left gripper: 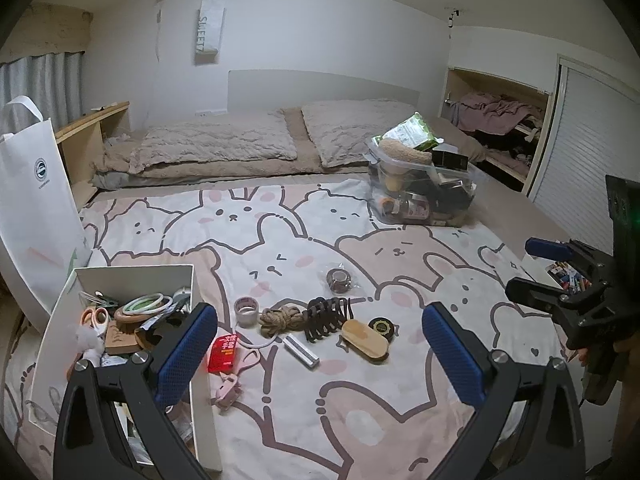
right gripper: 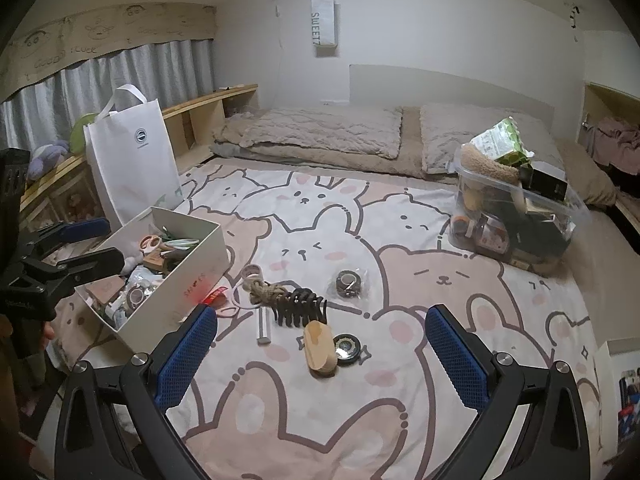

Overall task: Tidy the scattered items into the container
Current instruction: 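Withdraw both tools from the box back toward the remaining items, then lower the left tool onto the white metal comb strip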

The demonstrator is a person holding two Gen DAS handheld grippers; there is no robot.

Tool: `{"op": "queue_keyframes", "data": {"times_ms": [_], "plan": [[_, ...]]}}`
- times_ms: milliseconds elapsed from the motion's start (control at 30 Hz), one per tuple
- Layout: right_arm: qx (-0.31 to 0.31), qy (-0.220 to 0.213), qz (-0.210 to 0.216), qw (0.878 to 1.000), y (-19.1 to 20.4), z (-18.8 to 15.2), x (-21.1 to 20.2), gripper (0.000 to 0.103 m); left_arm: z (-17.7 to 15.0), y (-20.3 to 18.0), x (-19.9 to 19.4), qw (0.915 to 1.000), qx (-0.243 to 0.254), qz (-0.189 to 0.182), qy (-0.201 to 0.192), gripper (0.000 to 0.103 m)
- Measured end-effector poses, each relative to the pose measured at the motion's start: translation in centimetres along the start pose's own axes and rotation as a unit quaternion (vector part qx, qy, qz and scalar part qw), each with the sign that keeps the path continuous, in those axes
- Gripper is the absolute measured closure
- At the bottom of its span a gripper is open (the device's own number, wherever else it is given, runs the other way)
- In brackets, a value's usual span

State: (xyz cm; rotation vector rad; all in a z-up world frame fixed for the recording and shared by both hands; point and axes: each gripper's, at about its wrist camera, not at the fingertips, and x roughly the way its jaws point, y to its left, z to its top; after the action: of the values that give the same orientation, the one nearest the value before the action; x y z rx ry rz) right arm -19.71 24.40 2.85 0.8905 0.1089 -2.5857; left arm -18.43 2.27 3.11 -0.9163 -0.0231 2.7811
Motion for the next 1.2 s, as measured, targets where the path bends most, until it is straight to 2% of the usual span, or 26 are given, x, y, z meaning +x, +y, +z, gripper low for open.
{"op": "queue_keyframes", "data": {"times_ms": [400, 867, 1200], "plan": [[0.004, 0.012, 0.0, 1.0, -1.4, -2.4, 2.1, 0.0, -2.0, -0.6, 3.0, 0.9999, -0.006, -0.004, 0.011, 0.0], [0.023, 0.064, 0.021, 0.997, -2.2, -6.8, 8.4, 0.0, -6.6, 0.2, 9.9, 0.9973, -0.023, 0.006, 0.07, 0.0], [0.021, 0.095, 0.015, 0.995, -2.6, -9.2, 12.1, 0.0, -8.7, 1.1, 14.4, 0.9931, -0.042, 0.003, 0.109, 0.0]]}}
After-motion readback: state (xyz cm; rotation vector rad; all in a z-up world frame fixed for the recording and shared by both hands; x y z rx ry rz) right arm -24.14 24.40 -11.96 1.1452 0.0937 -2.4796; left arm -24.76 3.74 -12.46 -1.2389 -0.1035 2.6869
